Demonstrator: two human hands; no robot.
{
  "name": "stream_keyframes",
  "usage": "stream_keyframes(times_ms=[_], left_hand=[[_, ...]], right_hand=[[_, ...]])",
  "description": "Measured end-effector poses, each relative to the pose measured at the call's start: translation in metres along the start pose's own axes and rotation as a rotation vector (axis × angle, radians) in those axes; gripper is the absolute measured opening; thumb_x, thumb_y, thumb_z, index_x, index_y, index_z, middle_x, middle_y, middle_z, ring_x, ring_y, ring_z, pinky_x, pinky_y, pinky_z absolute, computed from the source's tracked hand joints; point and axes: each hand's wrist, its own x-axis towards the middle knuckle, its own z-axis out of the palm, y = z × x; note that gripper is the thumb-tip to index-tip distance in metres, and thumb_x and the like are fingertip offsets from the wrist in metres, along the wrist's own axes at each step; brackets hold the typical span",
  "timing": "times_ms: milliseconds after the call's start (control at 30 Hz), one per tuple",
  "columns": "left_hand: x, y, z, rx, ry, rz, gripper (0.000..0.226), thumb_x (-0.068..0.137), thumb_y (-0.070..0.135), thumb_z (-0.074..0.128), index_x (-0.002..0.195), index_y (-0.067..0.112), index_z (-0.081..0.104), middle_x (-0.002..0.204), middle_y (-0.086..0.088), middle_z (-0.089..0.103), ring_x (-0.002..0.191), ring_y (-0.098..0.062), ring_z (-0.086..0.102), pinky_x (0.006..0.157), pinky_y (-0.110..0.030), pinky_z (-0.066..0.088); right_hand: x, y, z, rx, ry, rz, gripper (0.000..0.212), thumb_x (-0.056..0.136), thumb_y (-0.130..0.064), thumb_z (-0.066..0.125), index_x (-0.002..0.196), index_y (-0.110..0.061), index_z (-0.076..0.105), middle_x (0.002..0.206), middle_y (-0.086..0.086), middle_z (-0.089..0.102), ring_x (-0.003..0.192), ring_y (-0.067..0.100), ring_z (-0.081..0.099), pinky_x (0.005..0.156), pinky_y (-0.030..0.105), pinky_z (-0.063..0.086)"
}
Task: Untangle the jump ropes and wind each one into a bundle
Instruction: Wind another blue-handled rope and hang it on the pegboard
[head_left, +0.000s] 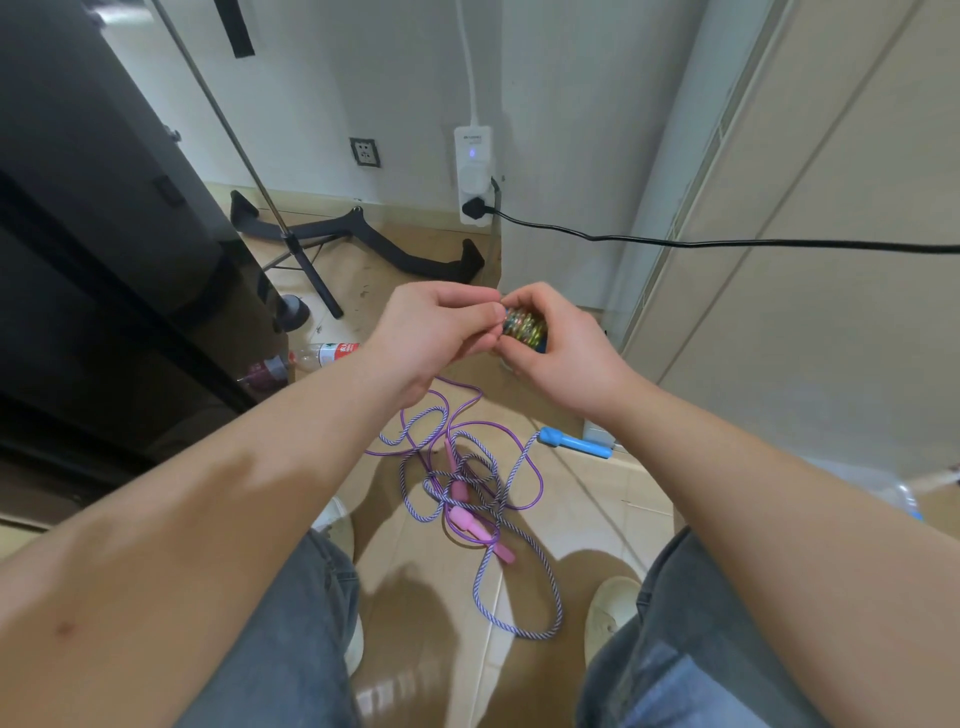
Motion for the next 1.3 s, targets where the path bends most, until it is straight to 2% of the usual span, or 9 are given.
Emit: stream_keyframes(times_ms=[200, 333, 433, 700, 800, 867, 933, 1067, 1300], left_hand=[[0.001, 0.0, -0.001, 0.263, 0.005, 0.248, 0.016, 0.087, 0.008, 0.074, 0.1, 0.015, 0.077, 0.088, -0.003, 0.075, 0.073, -0.004, 0.067, 0.07, -0.017, 0.054], [0.0, 0.0, 0.002, 0.118, 0.054, 0.232, 0.023, 0.085, 0.005, 0.076, 0.106, 0.005, 0.069, 0.084, -0.01, 0.061, 0.071, -0.014, 0.065, 0.069, -0.021, 0.058], [0.0, 0.0, 0.001, 0.07, 0.096, 0.222, 0.02, 0.084, 0.006, 0.077, 0.102, 0.0, 0.069, 0.081, -0.009, 0.065, 0.069, -0.011, 0.067, 0.067, -0.02, 0.058], [-0.001, -0.003, -0.003, 0.403, 0.215, 0.365, 0.007, 0.081, 0.023, 0.081, 0.088, 0.022, 0.079, 0.077, 0.005, 0.074, 0.067, -0.016, 0.069, 0.056, -0.029, 0.06], [-0.002, -0.004, -0.001, 0.466, 0.258, 0.446, 0.005, 0.081, 0.021, 0.08, 0.085, 0.023, 0.078, 0.076, 0.005, 0.072, 0.064, -0.011, 0.068, 0.064, -0.029, 0.061], [-0.003, -0.005, 0.001, 0.493, 0.264, 0.468, 0.006, 0.081, 0.02, 0.079, 0.081, 0.025, 0.076, 0.072, 0.006, 0.071, 0.063, -0.011, 0.068, 0.067, -0.028, 0.06], [-0.003, -0.006, 0.002, 0.535, 0.253, 0.473, 0.008, 0.08, 0.021, 0.078, 0.079, 0.028, 0.075, 0.07, 0.008, 0.07, 0.064, -0.011, 0.068, 0.067, -0.026, 0.058], [0.0, -0.008, -0.002, 0.638, 0.194, 0.5, 0.01, 0.081, 0.02, 0.075, 0.085, 0.028, 0.079, 0.078, 0.012, 0.072, 0.072, -0.001, 0.067, 0.075, -0.021, 0.055], [0.001, -0.002, -0.01, 0.595, -0.044, 0.467, 0.028, 0.081, 0.015, 0.08, 0.108, 0.022, 0.077, 0.1, 0.006, 0.072, 0.087, 0.0, 0.069, 0.088, -0.02, 0.055]], right_hand=[[0.003, -0.001, 0.0, 0.211, 0.023, 0.034, 0.022, 0.085, -0.033, 0.071, 0.099, -0.038, 0.055, 0.089, -0.014, 0.065, 0.075, 0.01, 0.063, 0.066, 0.029, 0.05], [0.001, -0.006, -0.003, 0.336, 0.038, 0.04, 0.021, 0.09, -0.021, 0.071, 0.104, -0.027, 0.057, 0.087, -0.009, 0.063, 0.064, 0.011, 0.061, 0.052, 0.02, 0.047], [0.0, -0.01, -0.005, 0.391, 0.048, 0.044, 0.02, 0.091, -0.017, 0.071, 0.105, -0.024, 0.058, 0.086, -0.007, 0.063, 0.063, 0.009, 0.059, 0.05, 0.017, 0.046], [-0.002, -0.011, -0.005, 0.368, 0.048, 0.072, 0.018, 0.091, -0.021, 0.071, 0.105, -0.025, 0.061, 0.078, -0.013, 0.066, 0.058, 0.01, 0.062, 0.051, 0.026, 0.05], [-0.003, -0.012, -0.005, 0.369, 0.06, 0.084, 0.016, 0.09, -0.021, 0.071, 0.102, -0.028, 0.062, 0.08, -0.012, 0.067, 0.058, 0.011, 0.065, 0.05, 0.034, 0.055], [-0.003, -0.012, -0.006, 0.359, 0.066, 0.065, 0.016, 0.091, -0.02, 0.071, 0.101, -0.029, 0.062, 0.083, -0.011, 0.068, 0.059, 0.011, 0.065, 0.05, 0.03, 0.053], [-0.004, -0.011, -0.007, 0.31, 0.073, 0.032, 0.017, 0.09, -0.02, 0.072, 0.102, -0.028, 0.063, 0.086, -0.011, 0.068, 0.062, 0.012, 0.066, 0.054, 0.025, 0.052], [-0.005, -0.007, -0.006, 0.25, 0.088, 0.022, 0.018, 0.089, -0.023, 0.072, 0.105, -0.025, 0.065, 0.088, -0.009, 0.07, 0.066, 0.016, 0.069, 0.066, 0.032, 0.059], [-0.003, -0.009, -0.013, 0.339, 0.086, 0.061, 0.019, 0.09, -0.017, 0.071, 0.108, -0.023, 0.066, 0.087, -0.007, 0.069, 0.066, 0.013, 0.066, 0.053, 0.017, 0.048]])
